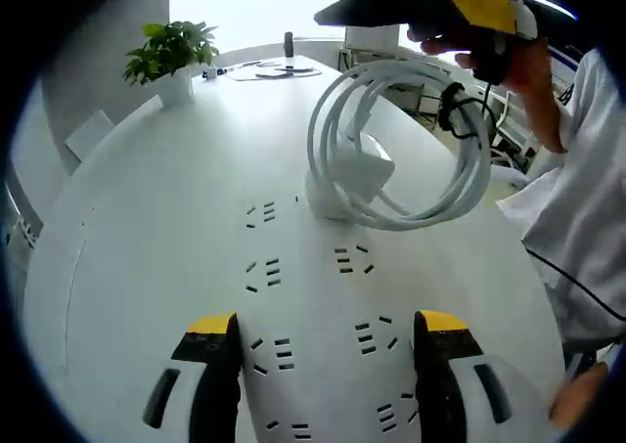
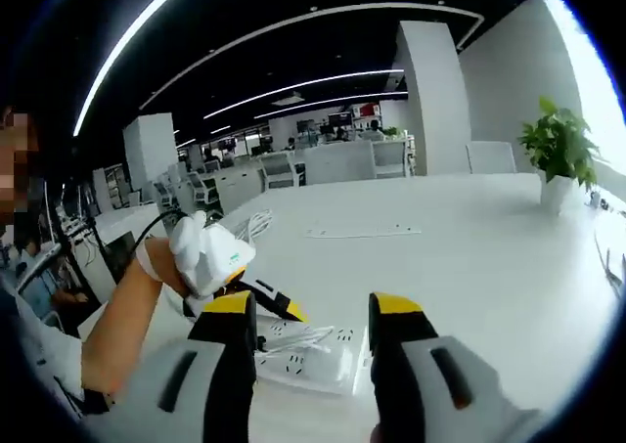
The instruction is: Straighten the power strip on the desk, plug the charger into it
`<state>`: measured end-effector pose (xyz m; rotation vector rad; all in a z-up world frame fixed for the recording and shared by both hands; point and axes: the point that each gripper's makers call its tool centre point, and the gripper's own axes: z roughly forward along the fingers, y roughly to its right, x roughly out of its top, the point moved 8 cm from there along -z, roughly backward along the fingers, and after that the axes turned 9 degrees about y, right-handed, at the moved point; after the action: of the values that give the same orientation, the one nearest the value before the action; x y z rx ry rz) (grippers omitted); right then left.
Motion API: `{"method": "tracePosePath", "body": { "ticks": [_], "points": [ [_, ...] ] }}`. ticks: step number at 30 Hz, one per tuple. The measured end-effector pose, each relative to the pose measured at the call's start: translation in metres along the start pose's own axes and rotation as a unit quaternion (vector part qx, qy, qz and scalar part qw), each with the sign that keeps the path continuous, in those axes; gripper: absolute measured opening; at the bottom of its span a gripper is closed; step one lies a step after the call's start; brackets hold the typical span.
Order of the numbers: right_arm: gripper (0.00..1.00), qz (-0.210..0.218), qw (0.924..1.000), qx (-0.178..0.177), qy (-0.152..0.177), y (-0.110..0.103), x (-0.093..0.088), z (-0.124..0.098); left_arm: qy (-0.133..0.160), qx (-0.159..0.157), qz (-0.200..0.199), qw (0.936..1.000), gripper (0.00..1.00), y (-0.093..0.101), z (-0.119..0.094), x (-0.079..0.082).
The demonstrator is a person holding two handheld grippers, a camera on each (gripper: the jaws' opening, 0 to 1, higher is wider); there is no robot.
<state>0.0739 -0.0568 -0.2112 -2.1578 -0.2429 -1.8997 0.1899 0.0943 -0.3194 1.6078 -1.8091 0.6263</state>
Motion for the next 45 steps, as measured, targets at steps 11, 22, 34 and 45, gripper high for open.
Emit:
{"method": "tracePosePath", "body": {
  "ticks": [11, 22, 34, 45],
  "points": [
    [0.38, -0.063, 0.9974, -0.01, -0.035, -0.005, -0.058, 0.013, -0.003, 0.002, 0.001, 1.0, 0.73, 0.0, 0.0, 0.0],
    [0.21, -0.114, 0.9925, -0.028, 0.033, -0.004, -0.06, 0.027, -0.005, 0.003, 0.001, 1.0, 0.73, 0.002, 0.0, 0.0],
    [0.06, -0.116, 0.9874, -0.028, 0.103, -0.001, -0.069, 0.038, -0.012, 0.006, 0.003, 0.9999, 0.73, 0.003, 0.0, 0.001],
    [0.04, -0.108, 0.9838, -0.044, 0.136, -0.004, -0.072, 0.038, -0.02, 0.009, 0.007, 0.9997, 0.73, 0.002, 0.001, 0.003]
  ]
}}
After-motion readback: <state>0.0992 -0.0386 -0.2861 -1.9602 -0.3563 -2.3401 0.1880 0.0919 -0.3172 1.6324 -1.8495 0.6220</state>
